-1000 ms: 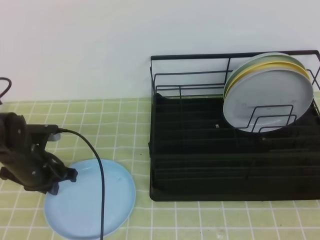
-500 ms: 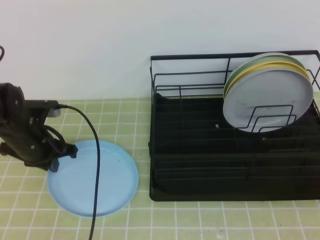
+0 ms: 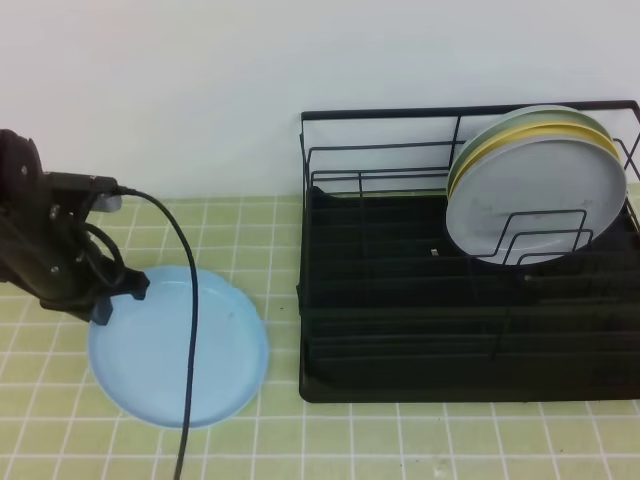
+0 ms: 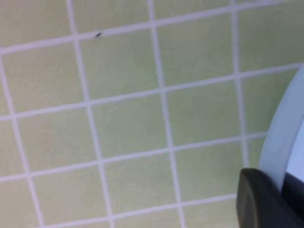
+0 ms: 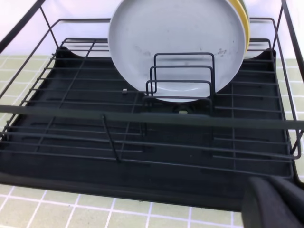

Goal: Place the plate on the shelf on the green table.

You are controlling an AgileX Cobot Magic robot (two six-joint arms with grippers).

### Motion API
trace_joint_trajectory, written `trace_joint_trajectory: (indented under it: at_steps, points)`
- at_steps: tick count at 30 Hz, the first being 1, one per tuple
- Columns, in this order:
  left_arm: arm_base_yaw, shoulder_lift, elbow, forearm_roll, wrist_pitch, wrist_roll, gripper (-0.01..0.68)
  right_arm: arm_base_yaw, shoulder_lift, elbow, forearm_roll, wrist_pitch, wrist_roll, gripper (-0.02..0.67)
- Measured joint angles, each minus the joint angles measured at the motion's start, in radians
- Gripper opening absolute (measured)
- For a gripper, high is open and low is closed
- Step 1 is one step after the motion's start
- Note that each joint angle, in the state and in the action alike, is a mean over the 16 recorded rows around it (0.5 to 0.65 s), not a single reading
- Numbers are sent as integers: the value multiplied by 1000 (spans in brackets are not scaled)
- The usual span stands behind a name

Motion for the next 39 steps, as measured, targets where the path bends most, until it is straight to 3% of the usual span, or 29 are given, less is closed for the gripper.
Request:
trace_joint_trajectory:
  at_steps: [15,22,26,31,39]
  points:
    - [0,-202,-6,40,-108,-12,0,0,0,0,1,-2,0,10]
    - [-2,-370,-6,-153,-189,134,0,0,0,-3,72,3,-16,10]
    - [-22,-439,-6,-378,-212,307,0,0,0,-22,217,5,-85,10]
    - [-89,-486,-6,-682,-232,531,0,0,0,-72,498,23,-263,10]
    - [-271,-496,-6,-1009,-270,778,0,0,0,-177,946,101,-621,74]
